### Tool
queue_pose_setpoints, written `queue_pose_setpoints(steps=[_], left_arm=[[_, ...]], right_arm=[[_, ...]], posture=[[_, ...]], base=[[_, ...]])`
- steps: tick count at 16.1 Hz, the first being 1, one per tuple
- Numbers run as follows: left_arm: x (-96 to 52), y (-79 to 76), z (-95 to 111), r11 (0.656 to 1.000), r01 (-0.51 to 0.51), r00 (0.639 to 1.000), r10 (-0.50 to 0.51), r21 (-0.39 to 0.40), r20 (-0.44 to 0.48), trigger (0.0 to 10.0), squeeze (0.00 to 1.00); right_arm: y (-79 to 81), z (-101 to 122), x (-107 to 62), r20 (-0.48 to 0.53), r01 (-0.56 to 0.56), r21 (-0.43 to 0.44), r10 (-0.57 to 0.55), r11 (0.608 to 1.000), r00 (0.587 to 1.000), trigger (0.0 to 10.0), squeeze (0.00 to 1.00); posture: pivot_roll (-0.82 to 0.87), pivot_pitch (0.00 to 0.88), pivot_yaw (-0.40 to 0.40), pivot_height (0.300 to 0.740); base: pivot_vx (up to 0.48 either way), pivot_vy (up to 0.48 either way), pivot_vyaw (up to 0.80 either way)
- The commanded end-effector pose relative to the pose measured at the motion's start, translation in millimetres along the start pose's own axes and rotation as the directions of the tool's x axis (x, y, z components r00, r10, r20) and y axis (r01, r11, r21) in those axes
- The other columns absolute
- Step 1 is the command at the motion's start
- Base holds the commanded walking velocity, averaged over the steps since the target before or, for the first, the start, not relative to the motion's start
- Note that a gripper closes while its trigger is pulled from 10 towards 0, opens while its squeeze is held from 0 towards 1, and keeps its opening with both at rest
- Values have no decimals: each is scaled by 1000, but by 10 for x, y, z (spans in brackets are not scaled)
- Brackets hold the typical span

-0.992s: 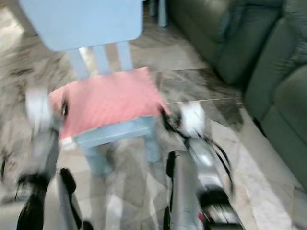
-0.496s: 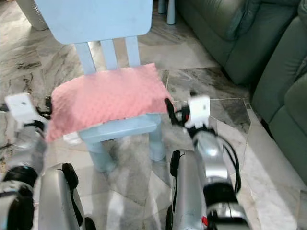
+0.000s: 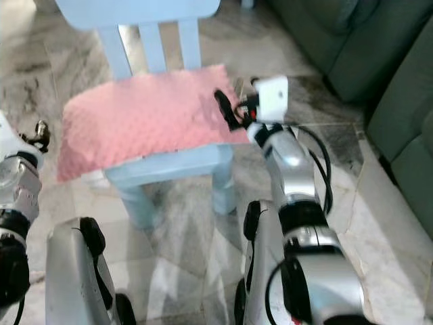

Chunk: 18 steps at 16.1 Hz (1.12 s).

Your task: Move the pillow to the sofa

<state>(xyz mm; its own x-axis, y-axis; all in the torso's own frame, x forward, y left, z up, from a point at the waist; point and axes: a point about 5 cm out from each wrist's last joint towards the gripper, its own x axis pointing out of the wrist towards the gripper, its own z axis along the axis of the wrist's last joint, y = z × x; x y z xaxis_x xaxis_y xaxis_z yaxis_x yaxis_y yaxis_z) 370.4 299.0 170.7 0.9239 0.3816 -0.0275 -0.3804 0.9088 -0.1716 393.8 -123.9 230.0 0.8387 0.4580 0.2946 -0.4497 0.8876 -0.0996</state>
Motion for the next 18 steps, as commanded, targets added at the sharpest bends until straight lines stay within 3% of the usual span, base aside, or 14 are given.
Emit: queue_pose_setpoints(steps=[1, 3, 5, 8, 11, 14, 16, 17, 18], left_arm=[[23, 32, 28, 999, 4, 1000, -5, -32, -31, 10000, 0], [55, -47, 75, 994, 17, 999, -22, -112, -47, 10000, 0], [98, -217, 200, 989, 88, 995, -92, -115, -29, 10000, 0], [128, -333, 332, 976, 143, 990, -144, -167, 6, 10000, 0], [148, -526, 455, 951, 239, 971, -240, -197, 17, 10000, 0], [168, -511, 565, 971, 209, 978, -207, -111, 30, 10000, 0], [173, -399, 605, 987, 162, 986, -163, 7, 41, 10000, 0], [174, -354, 621, 989, 143, 988, -144, 19, 52, 10000, 0], [170, -284, 679, 990, 135, 986, -131, -32, 98, 10000, 0]], right_arm=[[-1, 14, 40, -6, -17, 25, 17, 1000, 1000, 10000, 0], [-23, 48, 109, -26, -13, 32, 14, 999, 1000, 10000, 0], [-42, 131, 174, -17, -13, -9, 13, 1000, 1000, 10000, 0], [-45, 155, 207, -11, -26, 10, 26, 1000, 1000, 10000, 0], [-86, 135, 201, -37, -29, 4, 29, 1000, 999, 10000, 0], [-166, 253, 231, -11, -14, 9, 14, 1000, 1000, 10000, 0], [-252, 346, 228, 13, -7, 22, 6, 1000, 1000, 10000, 0], [-281, 374, 222, 25, 1, 22, -1, 1000, 1000, 10000, 0], [-397, 451, 186, 66, 51, 32, -53, 998, 996, 10000, 0]], posture=[[-55, 286, 10, 306], [-54, 312, 10, 306], [-54, 335, 10, 306], [-60, 353, 10, 306], [-58, 365, 15, 306], [-56, 367, 16, 306], [-54, 365, 17, 306], [-56, 365, 16, 306], [-56, 357, 17, 306]], base=[[0, 0, 0], [0, 0, 0], [0, 0, 0], [0, 0, 623], [0, 0, 0], [0, 0, 0], [0, 0, 0], [0, 0, 0], [0, 0, 0]])
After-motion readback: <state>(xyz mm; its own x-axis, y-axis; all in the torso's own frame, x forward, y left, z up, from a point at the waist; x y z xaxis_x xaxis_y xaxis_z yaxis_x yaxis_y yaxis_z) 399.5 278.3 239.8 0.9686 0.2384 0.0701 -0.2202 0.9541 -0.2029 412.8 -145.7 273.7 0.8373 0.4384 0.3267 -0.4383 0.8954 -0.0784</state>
